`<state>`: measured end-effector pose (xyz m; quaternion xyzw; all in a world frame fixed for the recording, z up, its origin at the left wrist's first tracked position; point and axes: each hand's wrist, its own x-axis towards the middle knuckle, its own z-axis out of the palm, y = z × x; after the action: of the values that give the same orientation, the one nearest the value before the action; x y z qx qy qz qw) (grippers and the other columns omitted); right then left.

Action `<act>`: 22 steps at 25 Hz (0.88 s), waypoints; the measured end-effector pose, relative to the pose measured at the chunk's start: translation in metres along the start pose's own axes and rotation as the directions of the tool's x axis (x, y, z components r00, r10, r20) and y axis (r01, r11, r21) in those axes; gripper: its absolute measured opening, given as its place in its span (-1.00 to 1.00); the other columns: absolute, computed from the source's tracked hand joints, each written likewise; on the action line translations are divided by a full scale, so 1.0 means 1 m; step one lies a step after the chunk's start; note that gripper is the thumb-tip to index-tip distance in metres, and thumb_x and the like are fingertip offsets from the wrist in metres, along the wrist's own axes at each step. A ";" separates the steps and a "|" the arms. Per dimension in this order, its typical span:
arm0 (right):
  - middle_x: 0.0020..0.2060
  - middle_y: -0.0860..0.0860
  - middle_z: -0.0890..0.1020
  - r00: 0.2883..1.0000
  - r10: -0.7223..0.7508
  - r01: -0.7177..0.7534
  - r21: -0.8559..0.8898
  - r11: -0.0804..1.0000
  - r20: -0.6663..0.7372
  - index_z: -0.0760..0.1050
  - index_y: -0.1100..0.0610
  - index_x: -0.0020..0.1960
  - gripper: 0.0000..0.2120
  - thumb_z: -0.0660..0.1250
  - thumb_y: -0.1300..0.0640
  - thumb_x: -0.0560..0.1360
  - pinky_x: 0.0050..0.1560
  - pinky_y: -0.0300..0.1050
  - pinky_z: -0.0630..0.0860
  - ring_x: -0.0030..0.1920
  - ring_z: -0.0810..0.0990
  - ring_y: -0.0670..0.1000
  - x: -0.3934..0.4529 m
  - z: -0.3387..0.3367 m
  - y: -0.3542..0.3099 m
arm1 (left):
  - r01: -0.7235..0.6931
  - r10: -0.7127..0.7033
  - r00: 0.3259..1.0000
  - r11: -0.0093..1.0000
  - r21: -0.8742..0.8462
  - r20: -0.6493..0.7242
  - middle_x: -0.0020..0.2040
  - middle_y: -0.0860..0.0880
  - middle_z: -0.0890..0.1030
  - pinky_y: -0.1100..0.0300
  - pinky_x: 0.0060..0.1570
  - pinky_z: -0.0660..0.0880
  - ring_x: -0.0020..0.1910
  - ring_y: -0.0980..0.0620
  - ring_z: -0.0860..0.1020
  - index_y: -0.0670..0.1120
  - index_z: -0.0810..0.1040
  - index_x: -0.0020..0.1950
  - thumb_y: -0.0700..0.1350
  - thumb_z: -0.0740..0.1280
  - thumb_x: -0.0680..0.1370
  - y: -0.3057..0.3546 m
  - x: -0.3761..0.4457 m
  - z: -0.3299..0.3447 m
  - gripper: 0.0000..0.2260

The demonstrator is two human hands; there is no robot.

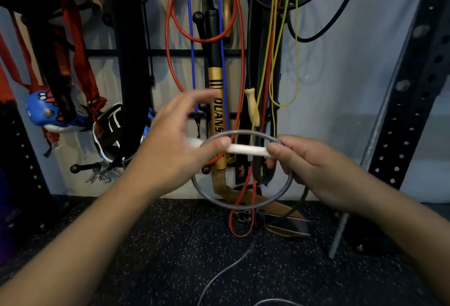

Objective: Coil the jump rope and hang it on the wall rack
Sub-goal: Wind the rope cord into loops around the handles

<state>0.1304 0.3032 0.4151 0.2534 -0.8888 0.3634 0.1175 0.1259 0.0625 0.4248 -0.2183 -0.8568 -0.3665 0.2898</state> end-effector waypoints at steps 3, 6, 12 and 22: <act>-0.26 -0.21 0.66 0.989 -0.078 0.097 -0.162 0.982 0.122 0.57 -0.02 -0.07 -0.62 0.11 -0.24 0.56 -0.23 -0.27 0.48 -0.23 0.59 -0.19 0.000 -0.002 -0.007 | -0.208 0.113 0.910 0.956 0.205 0.398 0.03 0.29 0.66 0.24 0.05 0.47 0.04 0.32 0.57 0.25 0.58 0.19 0.35 0.18 0.52 0.026 -0.003 0.002 -0.64; -0.21 -0.15 0.69 0.985 -0.086 0.110 -0.170 0.979 0.147 0.61 0.01 -0.03 -0.52 0.09 -0.30 0.50 -0.12 -0.16 0.53 -0.17 0.63 -0.18 -0.001 -0.001 -0.008 | -0.006 -0.003 0.847 1.000 0.015 0.532 -0.14 0.16 0.64 0.28 -0.17 0.49 -0.23 0.27 0.58 0.17 0.57 0.08 0.30 0.05 0.57 0.032 -0.008 0.018 -0.62; -0.52 -0.07 0.49 0.997 -0.008 0.002 0.084 0.996 0.075 0.62 0.18 -0.20 -0.50 0.33 -0.29 0.42 -0.43 -0.23 0.38 -0.50 0.40 -0.03 -0.009 -0.014 -0.003 | 0.051 0.006 0.807 0.995 -0.080 0.590 -0.28 0.30 0.55 0.25 -0.09 0.45 -0.25 0.36 0.51 0.17 0.62 0.13 0.30 -0.03 0.59 0.020 -0.010 0.020 -0.52; -0.22 0.11 0.54 0.996 -0.002 -0.052 0.582 0.811 0.092 0.59 -0.10 0.14 -0.36 0.28 -0.55 0.33 -0.32 -0.17 0.43 -0.35 0.42 -0.02 -0.007 0.010 0.027 | 0.095 -0.213 0.975 0.174 -0.980 0.057 -0.23 0.02 0.44 0.16 -0.18 0.52 -0.29 0.08 0.42 -0.12 0.44 0.13 -0.12 0.08 0.75 0.011 0.007 0.026 -0.83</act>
<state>0.1219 0.3153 0.3894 0.2813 -0.7419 0.6086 -0.0100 0.1187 0.0903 0.4203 -0.2475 -0.4312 -0.8634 0.0859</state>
